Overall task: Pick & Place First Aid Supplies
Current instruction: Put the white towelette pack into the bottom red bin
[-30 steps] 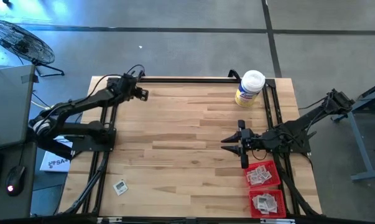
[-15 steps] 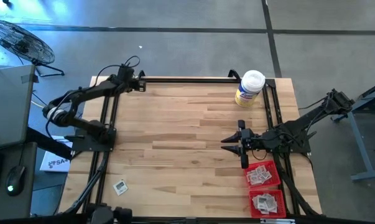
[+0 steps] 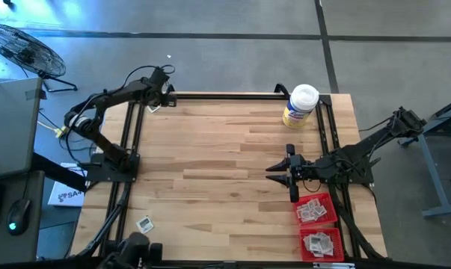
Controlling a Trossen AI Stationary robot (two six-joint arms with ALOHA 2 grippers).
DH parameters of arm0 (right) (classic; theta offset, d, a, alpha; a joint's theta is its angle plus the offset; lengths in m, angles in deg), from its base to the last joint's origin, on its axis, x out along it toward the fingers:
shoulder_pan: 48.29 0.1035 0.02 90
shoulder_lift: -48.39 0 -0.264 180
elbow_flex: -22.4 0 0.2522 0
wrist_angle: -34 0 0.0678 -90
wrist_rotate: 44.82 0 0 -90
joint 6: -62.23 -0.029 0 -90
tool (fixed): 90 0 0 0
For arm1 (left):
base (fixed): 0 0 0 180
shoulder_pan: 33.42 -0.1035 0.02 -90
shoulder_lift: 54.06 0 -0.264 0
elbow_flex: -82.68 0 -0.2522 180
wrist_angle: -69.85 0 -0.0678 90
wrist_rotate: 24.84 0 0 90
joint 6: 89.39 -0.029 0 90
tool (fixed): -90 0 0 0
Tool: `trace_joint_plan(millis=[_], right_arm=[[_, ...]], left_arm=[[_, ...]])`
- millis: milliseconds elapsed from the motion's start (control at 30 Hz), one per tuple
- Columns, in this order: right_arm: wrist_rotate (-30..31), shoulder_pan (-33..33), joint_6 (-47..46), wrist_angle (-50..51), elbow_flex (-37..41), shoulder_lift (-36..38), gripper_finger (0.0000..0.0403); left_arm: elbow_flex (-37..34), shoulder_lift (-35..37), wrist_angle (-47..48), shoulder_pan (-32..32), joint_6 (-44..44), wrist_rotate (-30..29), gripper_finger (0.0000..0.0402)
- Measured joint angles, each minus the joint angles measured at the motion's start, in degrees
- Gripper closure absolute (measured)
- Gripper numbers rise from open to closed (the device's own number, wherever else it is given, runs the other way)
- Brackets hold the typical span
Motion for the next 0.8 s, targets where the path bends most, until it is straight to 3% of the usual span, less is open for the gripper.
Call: trace_joint_plan(millis=[233,533,800], right_arm=[[0.0,0.0,0.0,0.0,0.0,0.0,0.0299],[0.0,0.0,0.0,0.0,0.0,0.0,0.0299],[0.0,0.0,0.0,0.0,0.0,0.0,0.0300]], left_arm=[[3.0,-7.8,0.7,0.0,4.4,-0.6,0.0261],[4.4,-9.2,2.2,0.0,13.5,-7.6,0.0261],[4.4,-9.2,3.3,0.0,16.1,-7.9,0.0261]])
